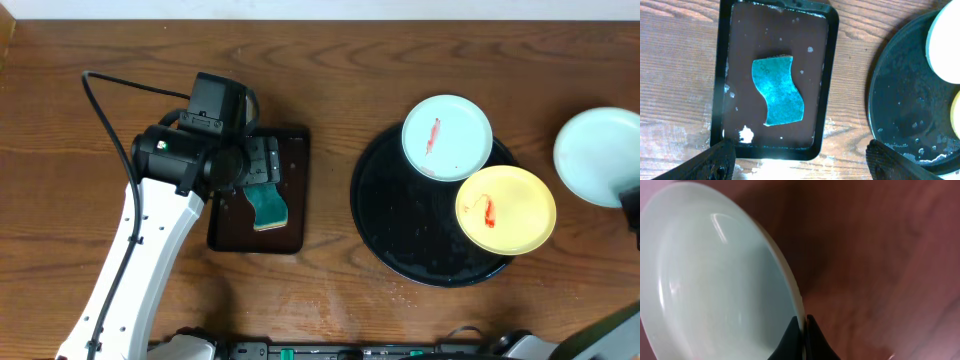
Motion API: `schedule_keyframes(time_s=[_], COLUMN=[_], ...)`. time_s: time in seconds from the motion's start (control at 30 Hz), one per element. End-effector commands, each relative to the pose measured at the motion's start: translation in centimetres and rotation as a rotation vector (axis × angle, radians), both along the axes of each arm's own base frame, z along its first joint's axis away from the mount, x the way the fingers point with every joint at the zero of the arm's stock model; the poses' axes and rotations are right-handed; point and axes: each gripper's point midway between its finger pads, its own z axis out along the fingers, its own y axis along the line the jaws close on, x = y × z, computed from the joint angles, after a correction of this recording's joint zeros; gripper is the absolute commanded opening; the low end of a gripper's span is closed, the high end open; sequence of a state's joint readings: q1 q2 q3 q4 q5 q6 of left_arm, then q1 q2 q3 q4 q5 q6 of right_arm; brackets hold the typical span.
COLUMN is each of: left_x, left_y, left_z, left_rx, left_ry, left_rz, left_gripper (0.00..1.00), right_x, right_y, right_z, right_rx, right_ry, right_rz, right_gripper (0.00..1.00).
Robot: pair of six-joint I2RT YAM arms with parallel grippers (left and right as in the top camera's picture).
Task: Clean dirty plates on tray and stack at the side
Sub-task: 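Lift the pale green plate and place it on the table right of the tray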
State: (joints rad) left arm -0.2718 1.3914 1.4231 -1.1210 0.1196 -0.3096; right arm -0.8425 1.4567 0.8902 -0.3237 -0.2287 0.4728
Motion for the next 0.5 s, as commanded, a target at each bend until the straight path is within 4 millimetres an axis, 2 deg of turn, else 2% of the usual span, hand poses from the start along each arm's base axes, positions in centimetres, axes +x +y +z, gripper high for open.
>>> schedule_keyframes(time_s=[0.0, 0.1, 0.17, 0.2, 0.23, 0.27, 0.37, 0.43, 0.47], left_x=[0.0, 0.0, 0.0, 0.0, 0.0, 0.0, 0.0, 0.0, 0.0], left_y=[0.0, 0.0, 0.0, 0.0, 0.0, 0.0, 0.0, 0.0, 0.0], left_z=[0.2, 0.2, 0.2, 0.2, 0.2, 0.2, 0.2, 0.2, 0.2], left_rx=[0.002, 0.002, 0.002, 0.002, 0.002, 0.002, 0.002, 0.002, 0.002], left_ry=[-0.005, -0.005, -0.005, -0.005, -0.005, -0.005, -0.005, -0.005, -0.005], left_rz=[-0.008, -0.008, -0.008, -0.008, -0.008, -0.008, -0.008, -0.008, -0.008], left_gripper=[0.84, 0.84, 0.84, 0.84, 0.84, 0.84, 0.84, 0.84, 0.84], right_x=[-1.4, -1.8, -2.0, -2.1, -1.9, -1.3, 1.3, 3.0, 3.2], right_y=[-2.2, -1.9, -1.6, -1.5, -1.5, -1.4, -0.2, 2.4, 3.5], right_z=[-3.4, -6.5, -7.9, -8.2, -8.0, -7.4, -3.7, 0.3, 1.5], right_rx=[0.042, 0.082, 0.104, 0.110, 0.113, 0.116, 0.125, 0.109, 0.098], right_ry=[0.075, 0.148, 0.180, 0.185, 0.175, 0.142, -0.004, -0.113, -0.130], right_rz=[-0.102, -0.066, -0.050, -0.050, -0.046, -0.029, 0.070, 0.209, 0.245], right_gripper=[0.01, 0.01, 0.03, 0.17, 0.39, 0.51, 0.53, 0.51, 0.51])
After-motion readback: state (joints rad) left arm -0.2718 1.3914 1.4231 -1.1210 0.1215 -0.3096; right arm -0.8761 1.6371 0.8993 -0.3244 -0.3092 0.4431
